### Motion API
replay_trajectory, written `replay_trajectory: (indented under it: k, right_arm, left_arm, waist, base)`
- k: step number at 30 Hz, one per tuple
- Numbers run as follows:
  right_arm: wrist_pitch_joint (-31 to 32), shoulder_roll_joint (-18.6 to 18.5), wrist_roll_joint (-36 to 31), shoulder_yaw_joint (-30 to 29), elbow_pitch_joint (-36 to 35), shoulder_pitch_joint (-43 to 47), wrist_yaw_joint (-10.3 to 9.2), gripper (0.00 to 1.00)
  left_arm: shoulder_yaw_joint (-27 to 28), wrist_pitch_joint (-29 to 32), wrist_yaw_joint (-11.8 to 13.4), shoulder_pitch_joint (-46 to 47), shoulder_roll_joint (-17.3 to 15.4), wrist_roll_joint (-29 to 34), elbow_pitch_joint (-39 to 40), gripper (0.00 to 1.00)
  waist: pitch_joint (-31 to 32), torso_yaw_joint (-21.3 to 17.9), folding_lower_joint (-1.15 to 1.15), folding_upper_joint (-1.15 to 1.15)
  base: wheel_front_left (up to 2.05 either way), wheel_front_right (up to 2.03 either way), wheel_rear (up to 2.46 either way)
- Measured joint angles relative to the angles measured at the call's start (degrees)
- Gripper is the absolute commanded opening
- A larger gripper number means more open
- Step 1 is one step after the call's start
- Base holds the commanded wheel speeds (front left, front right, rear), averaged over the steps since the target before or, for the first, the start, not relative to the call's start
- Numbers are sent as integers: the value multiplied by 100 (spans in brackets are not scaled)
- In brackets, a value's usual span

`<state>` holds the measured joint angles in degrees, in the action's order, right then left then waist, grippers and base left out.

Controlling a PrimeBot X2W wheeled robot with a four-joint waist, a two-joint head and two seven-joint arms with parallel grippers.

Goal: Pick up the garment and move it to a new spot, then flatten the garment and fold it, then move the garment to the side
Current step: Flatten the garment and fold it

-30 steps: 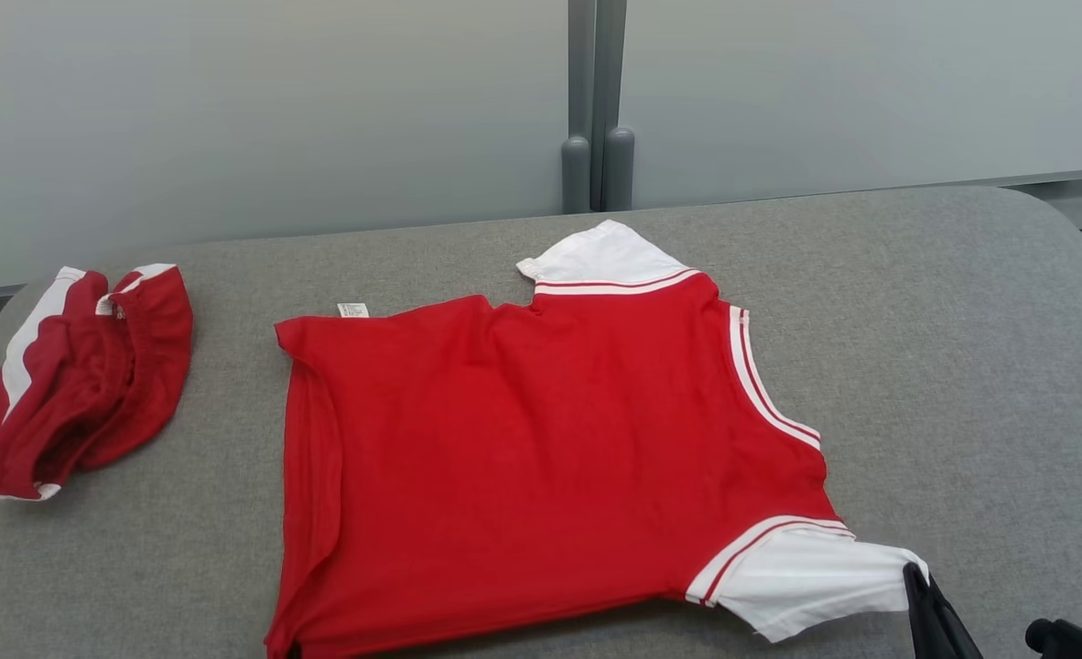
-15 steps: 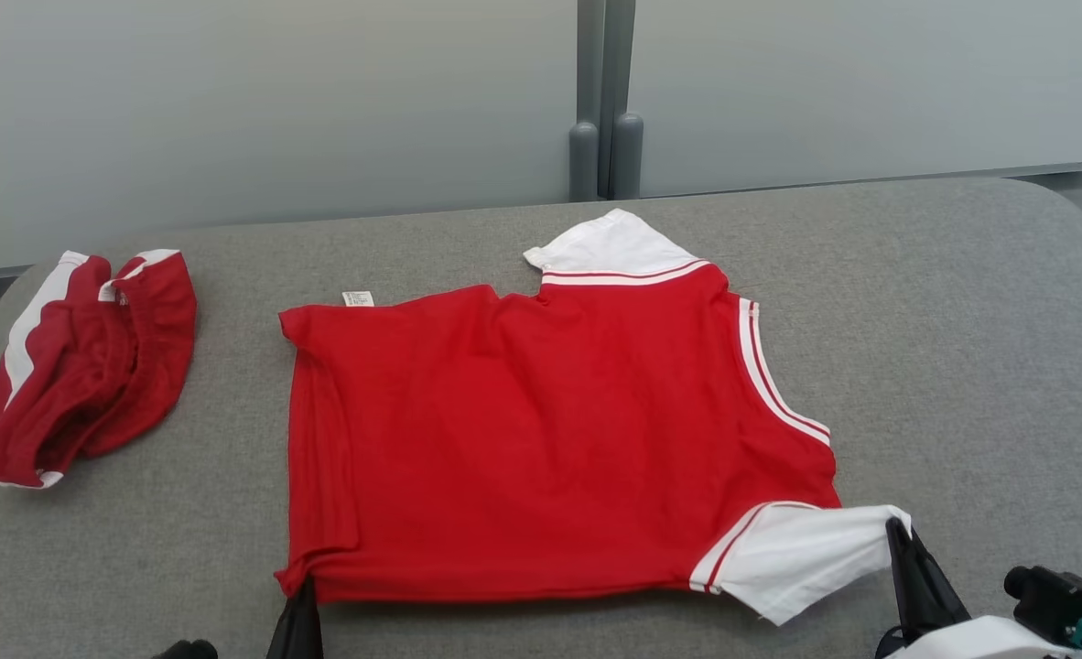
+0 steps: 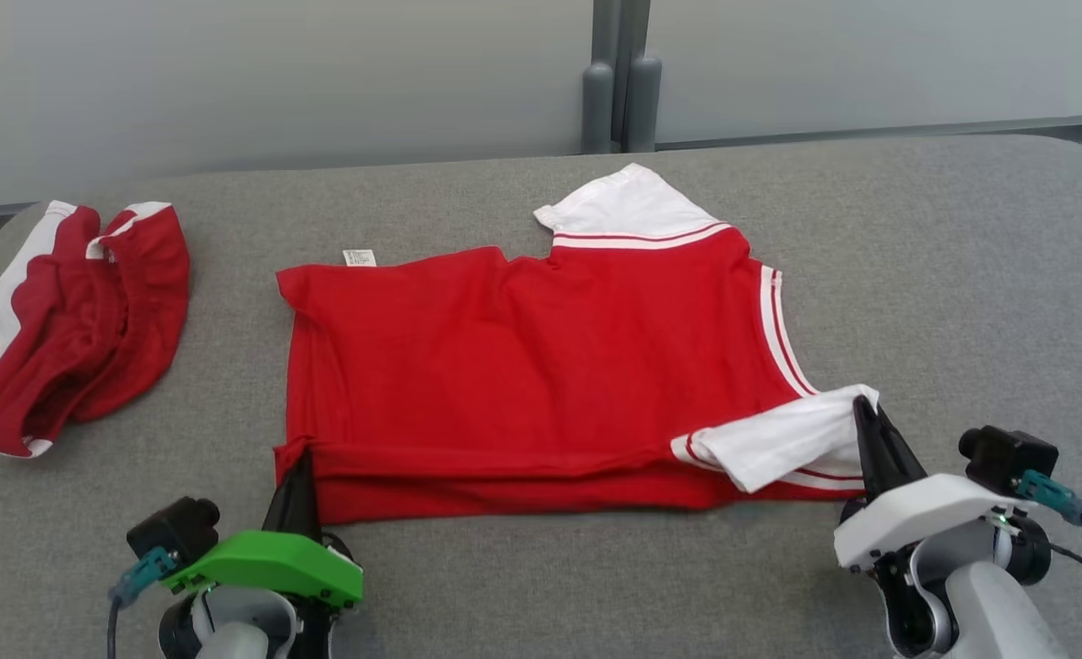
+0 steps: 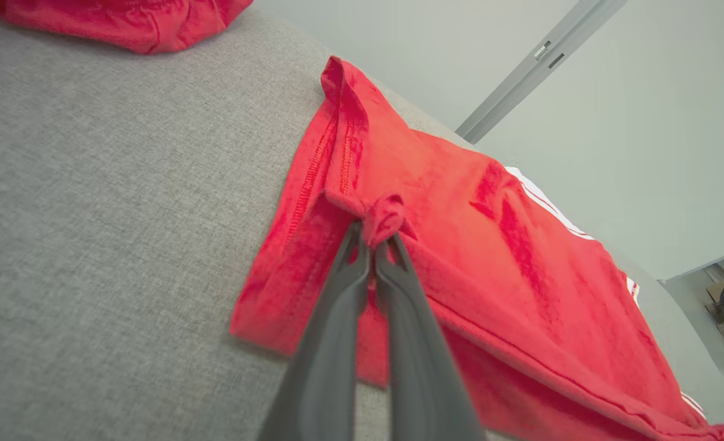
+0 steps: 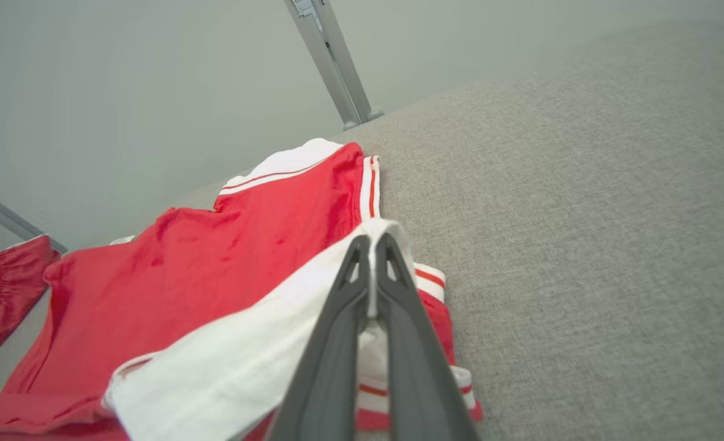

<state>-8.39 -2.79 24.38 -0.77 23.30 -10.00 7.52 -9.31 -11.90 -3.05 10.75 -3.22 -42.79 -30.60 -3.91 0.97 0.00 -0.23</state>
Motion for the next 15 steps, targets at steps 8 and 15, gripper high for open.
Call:
replay_trajectory:
  k: [8,15]
  right_arm:
    - [-97,-5,-156,120,998,-934,0,0]
    - [-221,-11,-168,247,1602,-1391,-1,0]
  left_arm:
    - [-64,-60,-109,888,-46,86,-965,0]
    - [-107,-152,-202,1271,-52,113,-1455,0]
  waist:
    - [-404,-8,0,0]
    - [-585,-41,0,0]
  base:
    - [0,0,0]
    - [0,0,0]
